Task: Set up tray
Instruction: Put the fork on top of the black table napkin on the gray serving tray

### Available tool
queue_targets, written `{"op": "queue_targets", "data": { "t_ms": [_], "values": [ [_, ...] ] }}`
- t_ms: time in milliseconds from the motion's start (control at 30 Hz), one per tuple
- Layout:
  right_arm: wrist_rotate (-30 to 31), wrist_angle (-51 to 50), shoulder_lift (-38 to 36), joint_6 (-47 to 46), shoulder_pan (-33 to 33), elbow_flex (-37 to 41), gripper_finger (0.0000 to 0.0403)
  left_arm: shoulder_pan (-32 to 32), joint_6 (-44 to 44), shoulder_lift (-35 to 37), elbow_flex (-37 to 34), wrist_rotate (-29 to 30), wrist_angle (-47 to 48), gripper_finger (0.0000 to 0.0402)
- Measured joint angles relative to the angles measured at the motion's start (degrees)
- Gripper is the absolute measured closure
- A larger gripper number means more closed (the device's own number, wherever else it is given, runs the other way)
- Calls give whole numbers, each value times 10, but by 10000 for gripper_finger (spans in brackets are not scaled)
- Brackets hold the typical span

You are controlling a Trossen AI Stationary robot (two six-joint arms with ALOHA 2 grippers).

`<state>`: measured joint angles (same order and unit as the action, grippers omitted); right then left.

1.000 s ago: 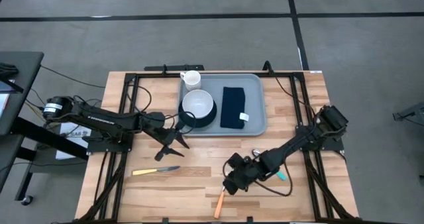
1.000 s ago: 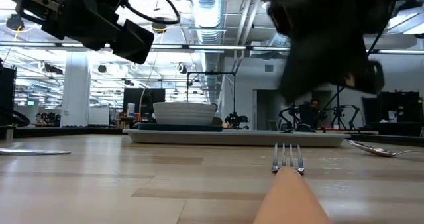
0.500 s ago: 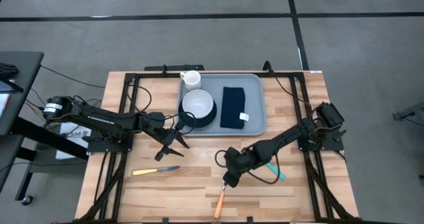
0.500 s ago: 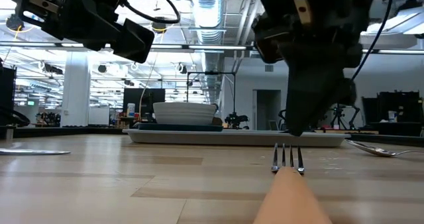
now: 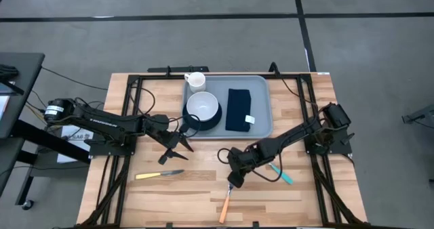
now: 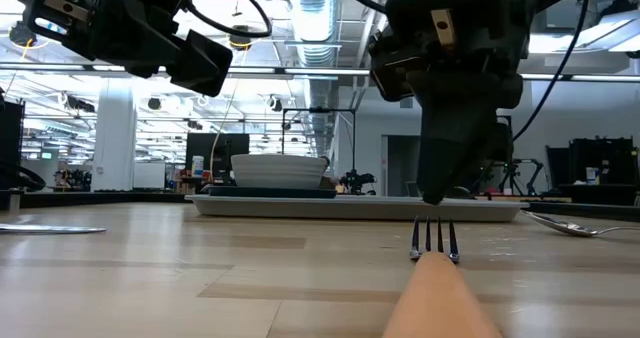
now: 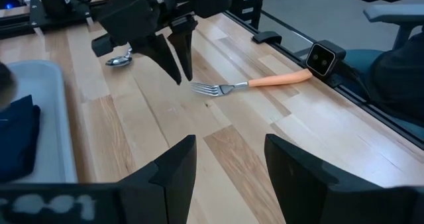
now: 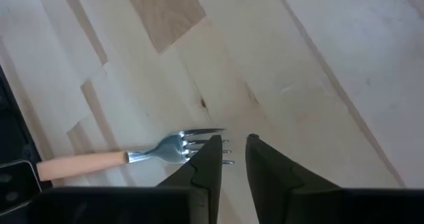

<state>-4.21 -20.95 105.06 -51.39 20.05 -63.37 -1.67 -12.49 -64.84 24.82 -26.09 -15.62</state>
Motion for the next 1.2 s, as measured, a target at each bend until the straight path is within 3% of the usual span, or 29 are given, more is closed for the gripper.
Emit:
{"op": "queue_targets", "data": {
  "t_ms": [267,733,1200],
  "values": [
    [0,2,0,39,1,0,306,0,0,0,0,0,7,234],
    [-4,7,8,64,5,-1,198,0,0,0,0,0,7,234],
    [-39,46,67,69,3,-4,195,0,-3,0,-1,29,14,234]
  ]
}}
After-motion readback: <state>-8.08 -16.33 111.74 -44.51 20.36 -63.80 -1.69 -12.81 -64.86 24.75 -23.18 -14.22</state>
